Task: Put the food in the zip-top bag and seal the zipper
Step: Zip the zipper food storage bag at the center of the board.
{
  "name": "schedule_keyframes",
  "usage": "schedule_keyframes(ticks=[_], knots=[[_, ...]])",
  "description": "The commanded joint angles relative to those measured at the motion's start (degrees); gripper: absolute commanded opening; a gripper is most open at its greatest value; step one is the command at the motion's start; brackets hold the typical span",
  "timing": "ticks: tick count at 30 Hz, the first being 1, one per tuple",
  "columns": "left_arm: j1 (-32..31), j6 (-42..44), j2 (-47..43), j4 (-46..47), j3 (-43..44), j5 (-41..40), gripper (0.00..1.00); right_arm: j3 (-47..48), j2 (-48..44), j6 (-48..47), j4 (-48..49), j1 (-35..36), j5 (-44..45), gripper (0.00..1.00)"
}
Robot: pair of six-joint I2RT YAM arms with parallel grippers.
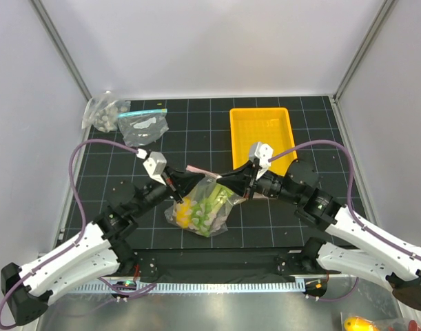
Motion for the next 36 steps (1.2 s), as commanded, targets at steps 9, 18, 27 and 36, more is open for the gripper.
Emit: schedule_keyframes(ticks=[9, 18, 27, 36], knots=[[2.17, -3.4, -2.37, -9.42, 2.22, -43.61, 0.0, 4.08, 2.84, 1.74, -3.7, -0.14, 9.01, 0.01], [2.26, -3.04, -2.98, -9.86, 2.4, -42.74, 0.01, -0.93, -2.43, 4.72, -10.61, -0.14, 13.92, 0.01], [2.17, -2.87, -1.32, -10.13, 3.46, -38.52, 0.01, -7.7, -12.36, 8.94, -18.9, -0.14, 16.3, 0.04], [2.17, -3.13, -2.37, -9.95, 2.84, -38.26, 0.0, -11.83, -19.92, 11.05, -17.85, -0.14, 18.94, 0.07]])
